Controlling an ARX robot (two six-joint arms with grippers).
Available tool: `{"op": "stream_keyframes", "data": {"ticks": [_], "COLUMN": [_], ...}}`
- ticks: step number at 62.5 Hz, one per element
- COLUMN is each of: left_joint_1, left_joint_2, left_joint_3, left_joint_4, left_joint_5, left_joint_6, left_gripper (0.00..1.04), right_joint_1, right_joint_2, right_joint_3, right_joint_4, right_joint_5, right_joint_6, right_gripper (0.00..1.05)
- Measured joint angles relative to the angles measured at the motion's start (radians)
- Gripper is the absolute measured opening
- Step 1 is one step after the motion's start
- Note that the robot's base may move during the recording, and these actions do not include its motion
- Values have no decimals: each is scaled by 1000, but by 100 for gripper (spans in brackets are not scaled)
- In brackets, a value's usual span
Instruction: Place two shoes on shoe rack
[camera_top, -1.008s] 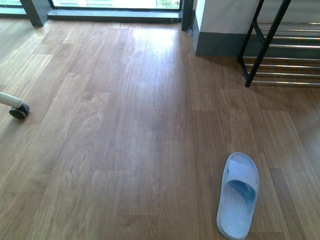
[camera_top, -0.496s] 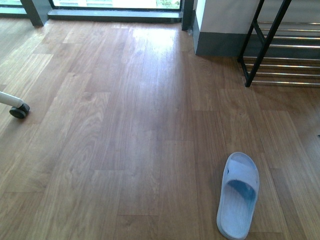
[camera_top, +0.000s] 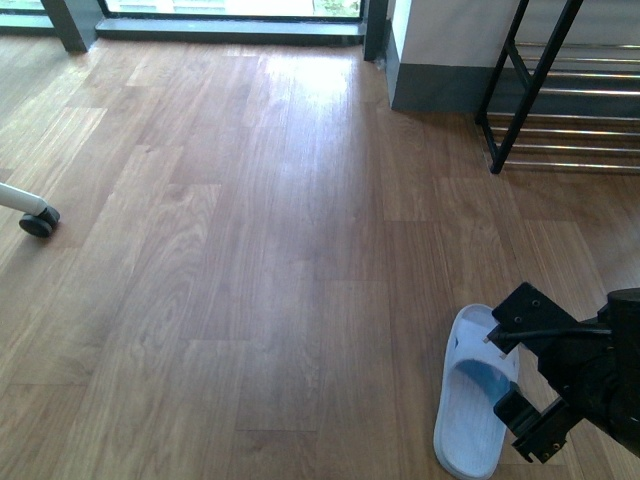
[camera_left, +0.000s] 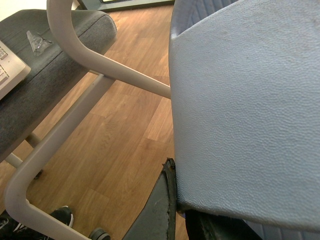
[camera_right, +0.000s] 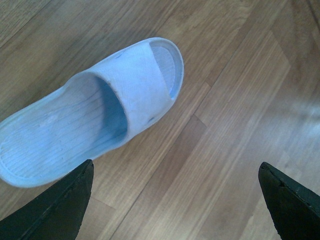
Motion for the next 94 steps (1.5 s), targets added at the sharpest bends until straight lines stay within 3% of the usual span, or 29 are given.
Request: {"op": "stream_keyframes", "data": {"ticks": [29, 59, 67, 76, 94], "left_joint_1": [0, 0, 0, 0, 0], "left_joint_2": [0, 0, 0, 0, 0], "left_joint_3": [0, 0, 0, 0, 0], "left_joint_4": [0, 0, 0, 0, 0], "left_joint_5": [0, 0, 0, 0, 0], "left_joint_6": [0, 0, 0, 0, 0], "left_gripper": [2, 2, 2, 2, 2], "right_joint_1": [5, -84, -93, -95, -89], "right_joint_2": [254, 437, 462, 500, 525], "right_joint_3": [288, 471, 495, 537, 547], "right_joint_4": [-79, -24, 4, 16, 44], "right_joint_5": [-14, 48, 56, 65, 106], "right_joint_6": [95, 57, 56, 63, 101], "right_gripper": [96, 95, 79, 52, 10]}}
